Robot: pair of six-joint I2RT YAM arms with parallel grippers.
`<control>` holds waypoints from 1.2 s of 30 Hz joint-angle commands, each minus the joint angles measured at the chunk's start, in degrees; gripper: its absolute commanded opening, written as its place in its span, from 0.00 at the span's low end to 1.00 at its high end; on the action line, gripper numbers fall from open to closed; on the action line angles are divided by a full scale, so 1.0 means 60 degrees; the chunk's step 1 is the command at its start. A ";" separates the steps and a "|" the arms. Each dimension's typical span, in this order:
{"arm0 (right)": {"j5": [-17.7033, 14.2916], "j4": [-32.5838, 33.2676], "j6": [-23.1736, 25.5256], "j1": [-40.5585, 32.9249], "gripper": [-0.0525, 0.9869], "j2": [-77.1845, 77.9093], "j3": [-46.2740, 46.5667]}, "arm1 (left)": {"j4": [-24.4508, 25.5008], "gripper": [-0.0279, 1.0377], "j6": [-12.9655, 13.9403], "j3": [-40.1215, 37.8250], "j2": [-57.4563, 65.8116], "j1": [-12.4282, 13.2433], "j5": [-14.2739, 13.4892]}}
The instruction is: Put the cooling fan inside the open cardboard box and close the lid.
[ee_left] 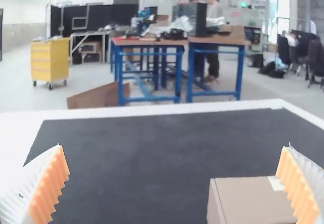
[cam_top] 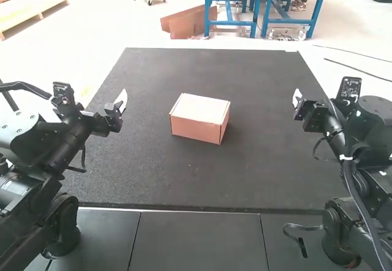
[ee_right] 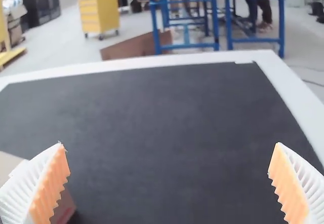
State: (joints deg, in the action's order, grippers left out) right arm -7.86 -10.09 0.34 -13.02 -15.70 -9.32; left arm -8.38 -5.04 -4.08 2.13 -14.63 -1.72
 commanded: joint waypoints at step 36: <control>-0.0082 0.1417 0.0383 0.0368 0.92 0.2617 0.1539 | 0.1207 0.93 -0.1123 0.0679 -0.0370 0.0710 -0.0988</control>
State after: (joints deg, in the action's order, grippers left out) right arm -7.55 -1.19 -0.21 -12.56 -0.40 -0.21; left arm -0.67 -8.56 -0.32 0.58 -12.43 -7.42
